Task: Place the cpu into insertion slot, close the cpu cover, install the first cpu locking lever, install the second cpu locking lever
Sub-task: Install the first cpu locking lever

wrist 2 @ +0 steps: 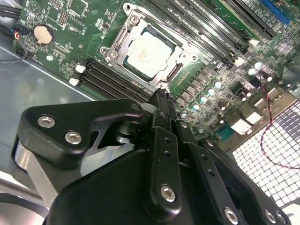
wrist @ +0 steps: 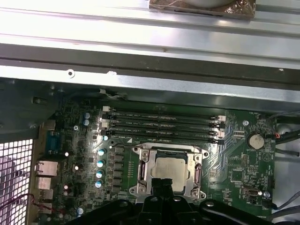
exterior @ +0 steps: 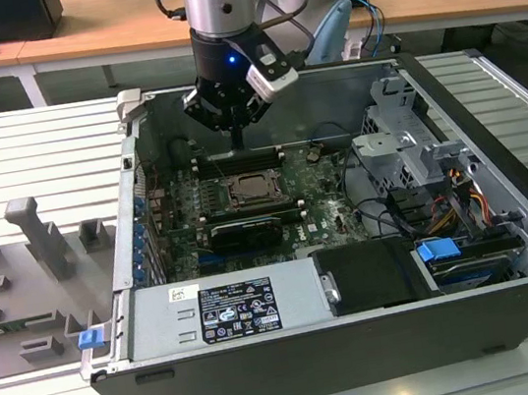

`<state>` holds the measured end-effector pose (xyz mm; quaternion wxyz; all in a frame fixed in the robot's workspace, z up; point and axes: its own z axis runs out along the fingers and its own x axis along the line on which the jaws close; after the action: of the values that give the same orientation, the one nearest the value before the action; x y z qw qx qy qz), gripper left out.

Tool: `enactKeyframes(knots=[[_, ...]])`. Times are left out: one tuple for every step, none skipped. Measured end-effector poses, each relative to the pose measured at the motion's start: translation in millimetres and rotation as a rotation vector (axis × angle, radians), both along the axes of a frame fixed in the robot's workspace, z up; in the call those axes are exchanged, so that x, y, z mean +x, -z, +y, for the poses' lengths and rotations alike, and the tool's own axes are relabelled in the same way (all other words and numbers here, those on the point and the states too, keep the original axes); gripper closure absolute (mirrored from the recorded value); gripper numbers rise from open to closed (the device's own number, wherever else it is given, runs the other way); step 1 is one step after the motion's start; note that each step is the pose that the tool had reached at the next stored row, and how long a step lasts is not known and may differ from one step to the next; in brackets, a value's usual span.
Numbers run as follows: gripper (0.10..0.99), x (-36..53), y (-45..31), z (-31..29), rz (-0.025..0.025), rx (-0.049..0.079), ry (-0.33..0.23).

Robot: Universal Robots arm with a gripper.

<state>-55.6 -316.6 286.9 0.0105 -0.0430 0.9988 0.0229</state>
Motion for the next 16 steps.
enactKeyframes(knots=[[0.980,0.0,0.0,0.0,0.0000,0.000,-0.010],[0.980,0.0,0.0,0.0,0.0000,0.000,-0.015],[0.980,0.0,0.0,0.0,0.0000,0.000,-0.020],[0.980,0.0,0.0,0.0,0.0000,0.000,-0.029],[0.980,0.0,0.0,-0.1,0.0000,0.000,-0.038],[0.980,0.0,0.0,-0.1,0.0000,0.000,-0.043],[0.980,0.0,0.0,-0.1,-0.0001,0.000,-0.048],[0.980,0.0,0.0,-0.1,0.0000,0.000,-0.057],[0.980,0.0,0.0,-0.1,0.0000,0.000,-0.065],[0.980,0.0,0.0,-0.1,0.0000,0.000,-0.075],[0.980,-0.1,0.0,-0.1,0.0000,0.000,-0.088],[0.980,-0.1,0.0,-0.1,0.0000,0.000,-0.102],[0.980,-0.2,0.0,-0.1,0.0000,0.000,-0.115],[0.980,-1.4,0.1,-0.1,-0.0001,0.000,-0.127],[0.980,-3.5,0.1,-0.2,0.0000,0.000,-0.129],[0.980,-7.2,0.1,-0.1,-0.0003,0.000,-0.129]])
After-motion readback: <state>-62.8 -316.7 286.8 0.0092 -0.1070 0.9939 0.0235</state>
